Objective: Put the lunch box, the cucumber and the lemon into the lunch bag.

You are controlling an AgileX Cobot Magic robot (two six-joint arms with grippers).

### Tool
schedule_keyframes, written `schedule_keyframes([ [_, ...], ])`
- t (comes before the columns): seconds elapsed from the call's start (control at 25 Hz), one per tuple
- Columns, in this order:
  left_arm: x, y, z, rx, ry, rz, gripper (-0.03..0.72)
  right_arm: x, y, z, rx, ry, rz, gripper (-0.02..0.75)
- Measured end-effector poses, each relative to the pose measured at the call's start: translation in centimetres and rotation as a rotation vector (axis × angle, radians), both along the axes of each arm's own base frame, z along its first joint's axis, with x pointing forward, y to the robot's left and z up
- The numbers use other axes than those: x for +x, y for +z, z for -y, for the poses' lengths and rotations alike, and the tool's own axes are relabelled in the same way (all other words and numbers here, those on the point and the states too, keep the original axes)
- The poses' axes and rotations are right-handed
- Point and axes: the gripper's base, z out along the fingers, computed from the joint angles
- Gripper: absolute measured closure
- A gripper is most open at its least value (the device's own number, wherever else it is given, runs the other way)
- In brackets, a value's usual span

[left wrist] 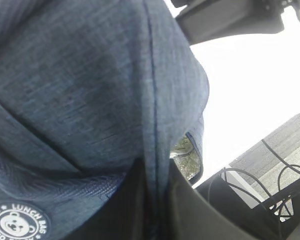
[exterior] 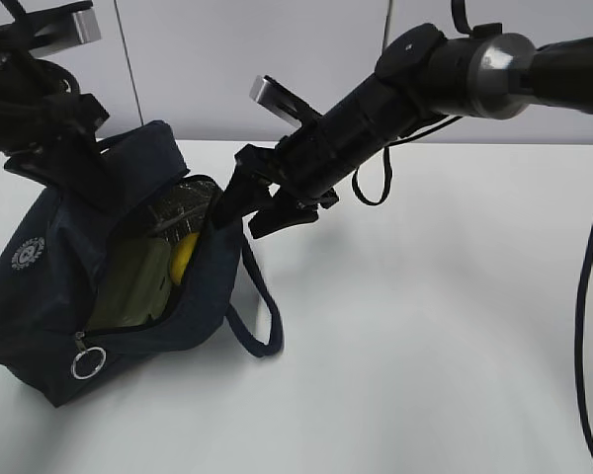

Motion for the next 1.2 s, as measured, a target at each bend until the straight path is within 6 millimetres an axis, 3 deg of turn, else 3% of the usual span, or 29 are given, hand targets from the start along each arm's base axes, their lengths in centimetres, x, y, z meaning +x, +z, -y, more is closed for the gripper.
schedule_keyframes([
  [0.28, 0.0, 0.0, 0.0, 0.0, 0.0, 0.0, 0.672, 0.1, -0.2, 0.1, -0.011, -0.011, 0.002, 0.227],
  [0.76, 0.0, 0.0, 0.0, -0.002, 0.0, 0.0, 0.672, 0.5, -4.7, -0.7, 0.06, -0.061, -0.149, 0.244],
  [0.84, 0.0, 0.0, 0.0, -0.002, 0.0, 0.0, 0.672, 0.6, -4.7, -0.8, 0.071, -0.061, -0.15, 0.321],
  [1.04, 0.0, 0.0, 0.0, -0.002, -0.001, 0.0, 0.672, 0.4, -4.2, -1.1, 0.141, -0.051, -0.176, 0.673],
  [1.2, 0.0, 0.0, 0.0, -0.002, -0.002, -0.002, 0.672, 0.4, -3.8, -1.1, 0.173, -0.038, -0.188, 0.729],
])
